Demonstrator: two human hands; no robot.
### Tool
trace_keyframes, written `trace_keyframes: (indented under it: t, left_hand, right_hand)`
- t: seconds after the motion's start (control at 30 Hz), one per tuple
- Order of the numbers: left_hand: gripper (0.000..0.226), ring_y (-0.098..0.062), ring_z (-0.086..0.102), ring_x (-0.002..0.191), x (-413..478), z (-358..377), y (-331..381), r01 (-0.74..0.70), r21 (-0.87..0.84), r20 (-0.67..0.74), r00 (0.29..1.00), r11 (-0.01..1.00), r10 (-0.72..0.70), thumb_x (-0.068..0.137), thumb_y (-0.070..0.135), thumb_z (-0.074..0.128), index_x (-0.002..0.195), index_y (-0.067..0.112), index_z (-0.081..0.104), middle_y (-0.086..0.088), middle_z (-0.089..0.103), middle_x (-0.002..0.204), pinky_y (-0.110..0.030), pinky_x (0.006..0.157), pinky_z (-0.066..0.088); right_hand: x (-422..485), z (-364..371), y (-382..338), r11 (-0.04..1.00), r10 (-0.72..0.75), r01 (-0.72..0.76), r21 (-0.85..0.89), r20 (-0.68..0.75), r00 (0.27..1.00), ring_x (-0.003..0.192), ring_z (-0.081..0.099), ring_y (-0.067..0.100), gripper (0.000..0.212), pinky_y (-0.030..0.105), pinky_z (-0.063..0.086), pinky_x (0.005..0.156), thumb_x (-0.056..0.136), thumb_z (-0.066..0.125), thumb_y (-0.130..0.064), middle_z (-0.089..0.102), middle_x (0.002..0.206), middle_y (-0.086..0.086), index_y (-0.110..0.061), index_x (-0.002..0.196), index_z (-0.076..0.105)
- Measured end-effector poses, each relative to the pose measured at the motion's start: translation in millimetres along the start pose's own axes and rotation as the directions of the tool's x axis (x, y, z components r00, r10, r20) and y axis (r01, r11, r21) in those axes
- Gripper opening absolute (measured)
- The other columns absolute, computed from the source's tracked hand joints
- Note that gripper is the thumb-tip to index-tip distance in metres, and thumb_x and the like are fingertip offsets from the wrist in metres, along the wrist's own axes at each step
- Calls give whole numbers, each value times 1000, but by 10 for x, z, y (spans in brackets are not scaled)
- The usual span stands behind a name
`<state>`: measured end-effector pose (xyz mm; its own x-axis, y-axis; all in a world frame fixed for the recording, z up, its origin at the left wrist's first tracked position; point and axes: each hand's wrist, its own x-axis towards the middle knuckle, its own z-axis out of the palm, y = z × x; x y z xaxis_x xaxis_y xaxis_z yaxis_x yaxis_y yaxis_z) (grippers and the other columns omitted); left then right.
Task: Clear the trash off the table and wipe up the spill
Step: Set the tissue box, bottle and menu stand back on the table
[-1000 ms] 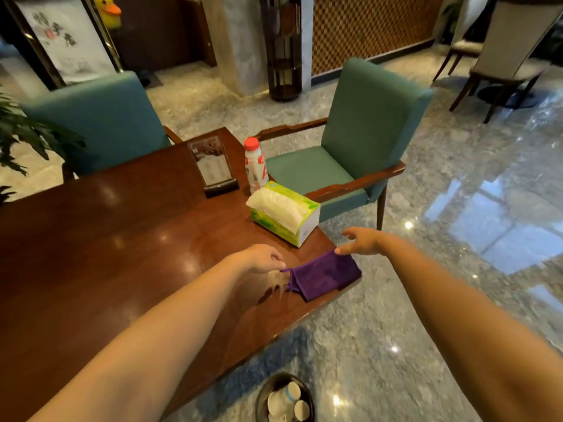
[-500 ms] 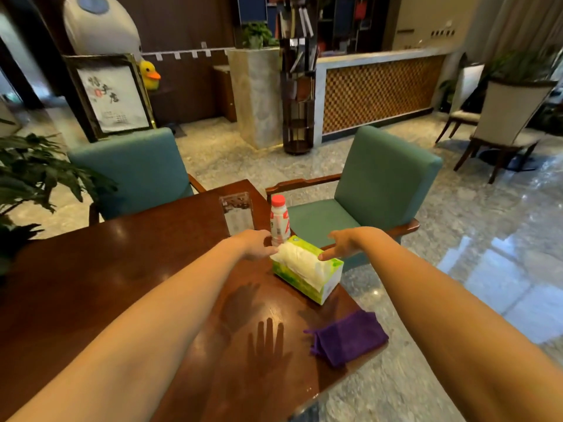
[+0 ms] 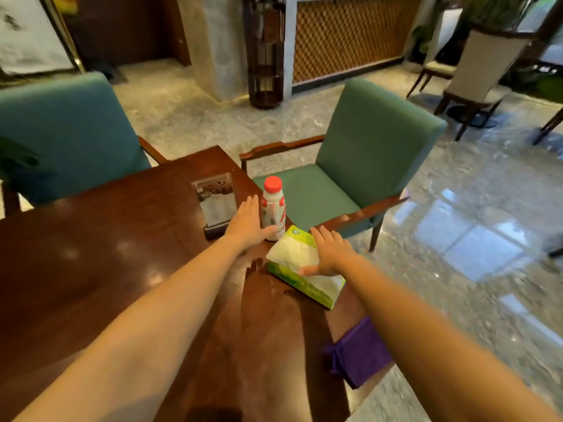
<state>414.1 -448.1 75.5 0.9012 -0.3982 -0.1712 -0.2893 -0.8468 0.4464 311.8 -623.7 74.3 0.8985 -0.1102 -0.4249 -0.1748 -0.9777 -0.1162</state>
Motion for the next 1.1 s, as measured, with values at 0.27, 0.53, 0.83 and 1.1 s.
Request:
trace_keyframes:
  t: [0.27,0.53,0.83,1.1]
  left_hand:
    - [116,-25,38,135,616,269,-186,-40,-397,-65,998,917,16,50,62,76,144,23,20,-5,37,148,-47,108,38]
    - [69,-29,53,118,707,288,-133,-73,-475,-181,983,877,-17,70,21,78,128,11,42,-11,56,129,-34,91,42]
    - [65,-29,55,116,428,198,-250,-105,-466,-209,978,879,6,72,23,76,127,12,43,-10,58,127,-39,92,47]
    - [64,-23,57,115,-434,-281,-590,-78,-487,-281,957,870,-72,71,23,78,127,15,47,-6,59,127,-30,92,44]
  right_hand:
    - [291,338,-16,998,67,-67,18,0,998,144,13,37,126,53,16,117,62,73,-63,6,159,12,-18,150,-7]
    - [353,382,-5,996,79,-76,37,-85,993,132,35,35,116,48,33,109,62,79,-50,35,145,14,-20,148,8]
    - [221,306,-55,998,45,-36,52,-187,981,128,38,32,105,46,35,105,63,78,-44,40,141,8,-22,146,18]
    - [-82,7,-321,993,-116,115,-19,-224,968,129,37,32,102,46,34,103,63,79,-43,39,142,6,-25,145,21]
